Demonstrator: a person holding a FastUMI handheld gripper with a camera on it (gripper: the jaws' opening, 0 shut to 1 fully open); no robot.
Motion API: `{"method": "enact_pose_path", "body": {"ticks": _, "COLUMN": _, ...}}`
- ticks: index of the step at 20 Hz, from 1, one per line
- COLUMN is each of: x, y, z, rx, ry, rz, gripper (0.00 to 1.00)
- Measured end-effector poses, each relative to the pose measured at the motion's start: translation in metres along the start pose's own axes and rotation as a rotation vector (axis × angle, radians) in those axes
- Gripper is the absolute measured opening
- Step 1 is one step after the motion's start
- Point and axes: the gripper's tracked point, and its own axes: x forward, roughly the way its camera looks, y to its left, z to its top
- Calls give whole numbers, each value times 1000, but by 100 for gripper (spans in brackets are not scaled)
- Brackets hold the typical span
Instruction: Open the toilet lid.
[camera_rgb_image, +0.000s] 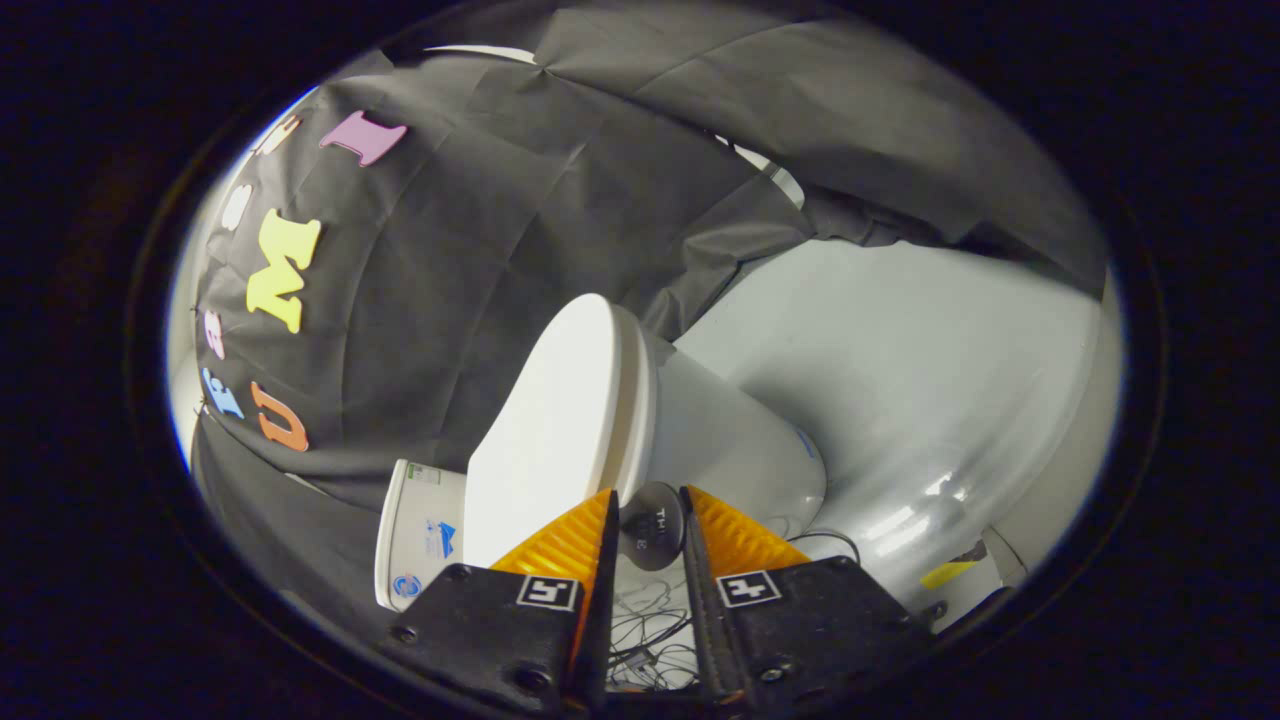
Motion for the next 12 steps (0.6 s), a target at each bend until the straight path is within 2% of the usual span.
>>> {"method": "enact_pose_path", "body": {"ticks": 5, "x": 1, "y": 7, "z": 5, "rx": 89, "ry": -9, "rz": 58, "gripper": 15}}
{"method": "enact_pose_path", "body": {"ticks": 9, "x": -2, "y": 11, "z": 8, "rx": 52, "ry": -12, "rz": 50, "gripper": 7}}
{"method": "enact_pose_path", "body": {"ticks": 12, "x": -4, "y": 15, "z": 9, "rx": 53, "ry": -16, "rz": 37, "gripper": 6}}
